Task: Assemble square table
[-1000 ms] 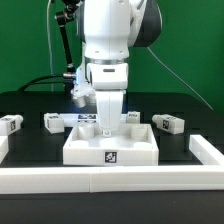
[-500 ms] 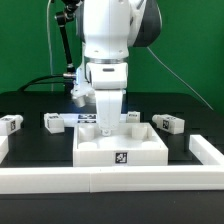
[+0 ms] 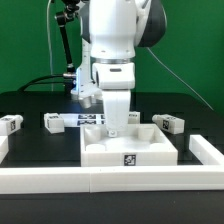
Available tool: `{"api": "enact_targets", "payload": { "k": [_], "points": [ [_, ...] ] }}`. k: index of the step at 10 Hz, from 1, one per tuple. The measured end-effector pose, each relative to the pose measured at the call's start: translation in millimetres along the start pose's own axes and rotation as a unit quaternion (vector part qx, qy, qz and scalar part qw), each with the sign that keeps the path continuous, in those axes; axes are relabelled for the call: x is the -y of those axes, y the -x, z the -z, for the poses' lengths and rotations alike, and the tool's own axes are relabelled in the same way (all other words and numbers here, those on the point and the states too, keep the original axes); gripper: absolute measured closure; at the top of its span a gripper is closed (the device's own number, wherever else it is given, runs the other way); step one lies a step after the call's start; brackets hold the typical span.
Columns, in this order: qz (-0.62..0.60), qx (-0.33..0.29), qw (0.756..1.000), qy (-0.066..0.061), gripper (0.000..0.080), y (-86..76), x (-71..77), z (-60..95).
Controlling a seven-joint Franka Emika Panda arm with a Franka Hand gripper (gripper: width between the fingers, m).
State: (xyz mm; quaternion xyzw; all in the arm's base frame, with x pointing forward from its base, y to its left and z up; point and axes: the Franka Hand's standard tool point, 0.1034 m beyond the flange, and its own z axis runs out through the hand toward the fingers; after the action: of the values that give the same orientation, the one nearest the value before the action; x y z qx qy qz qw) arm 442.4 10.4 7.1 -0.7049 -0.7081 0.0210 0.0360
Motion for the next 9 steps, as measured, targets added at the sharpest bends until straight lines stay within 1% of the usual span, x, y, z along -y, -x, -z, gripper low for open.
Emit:
{"api": "enact_targets", "payload": {
  "k": [2,3,5,7,9],
  "points": [
    [0.010,-0.004,1.000,0.006,0.0733,-15.8,-13.3,0.1],
    [0.009,-0.005,1.000,0.007,0.0733,-22.1,-19.2,0.4],
    [0.007,-0.009,1.000,0.014,0.0733,-34.1,-31.6,1.2],
    [0.000,-0.010,1.000,0.016,0.0733,-36.9,-38.8,1.8],
    [-0.026,-0.012,0.999,0.019,0.0733,-41.0,-41.7,2.3]
  ]
}}
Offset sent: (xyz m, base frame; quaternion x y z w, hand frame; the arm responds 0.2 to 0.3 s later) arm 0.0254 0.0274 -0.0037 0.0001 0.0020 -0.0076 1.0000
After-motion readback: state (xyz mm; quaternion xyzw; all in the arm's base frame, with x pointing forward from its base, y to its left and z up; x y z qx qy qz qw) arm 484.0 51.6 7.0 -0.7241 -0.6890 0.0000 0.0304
